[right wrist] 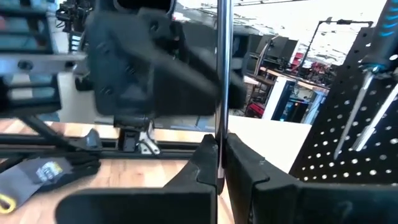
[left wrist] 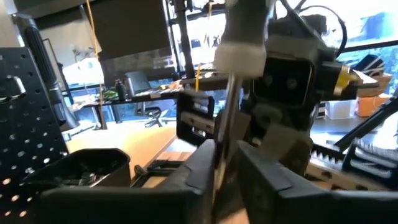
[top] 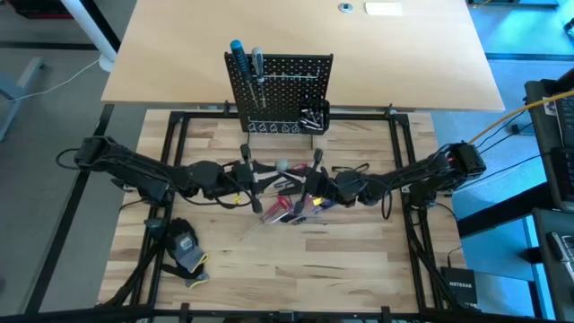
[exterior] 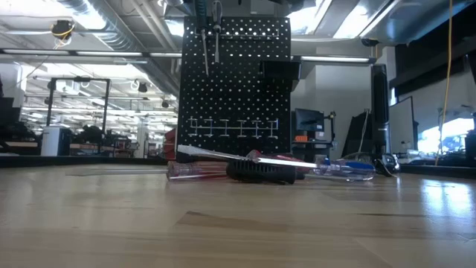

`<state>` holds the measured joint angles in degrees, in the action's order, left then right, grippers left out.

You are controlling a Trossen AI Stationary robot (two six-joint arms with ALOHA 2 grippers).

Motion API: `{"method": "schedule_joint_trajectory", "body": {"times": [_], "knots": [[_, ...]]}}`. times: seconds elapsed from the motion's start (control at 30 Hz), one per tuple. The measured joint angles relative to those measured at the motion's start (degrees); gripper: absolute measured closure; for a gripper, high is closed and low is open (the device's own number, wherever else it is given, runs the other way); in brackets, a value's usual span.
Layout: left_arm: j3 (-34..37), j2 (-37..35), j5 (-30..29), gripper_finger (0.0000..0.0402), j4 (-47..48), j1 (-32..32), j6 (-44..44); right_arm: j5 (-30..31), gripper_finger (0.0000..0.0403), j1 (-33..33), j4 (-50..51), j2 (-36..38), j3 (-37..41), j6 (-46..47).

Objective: Hang tools onto peg board
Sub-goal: Hang the gray screwdriver on the peg board

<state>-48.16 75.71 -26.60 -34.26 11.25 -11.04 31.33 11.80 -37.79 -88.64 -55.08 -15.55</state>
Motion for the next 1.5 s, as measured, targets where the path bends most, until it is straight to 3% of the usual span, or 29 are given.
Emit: {"method": "schedule_joint_trajectory", "body": {"times": [0.23, 0.5, 0.67, 0.93, 1.2, 1.5], "knots": [[-0.3, -8.7, -3.2, 0.0265, 16.6, 0.8, 1.4, 0.1, 0.039, -2.0, 0.6, 0.1, -2.5, -1.9], [1.4, -20.9, -7.9, 0.0252, 39.8, 3.6, 12.5, -3.6, 0.039, -8.1, 2.0, 0.1, -5.0, -0.9], [7.8, -24.8, -11.0, 0.0258, 41.0, 5.2, 18.4, -6.1, 0.0391, -12.9, 2.3, -0.2, -6.5, 1.2], [16.7, -24.9, -11.7, 0.0258, 37.1, 5.3, 22.9, -11.5, 0.0391, -19.4, 4.0, -5.6, -10.9, 5.9], [18.1, -24.9, -11.7, 0.0259, 34.3, 5.3, 22.9, -11.5, 0.0385, -24.0, 9.5, -10.9, -18.9, 6.3], [18.1, -24.9, -11.6, 0.0259, 33.1, 5.3, 22.7, -12.3, 0.0387, -28.5, 10.3, -11.0, -19.4, 11.7]]}}
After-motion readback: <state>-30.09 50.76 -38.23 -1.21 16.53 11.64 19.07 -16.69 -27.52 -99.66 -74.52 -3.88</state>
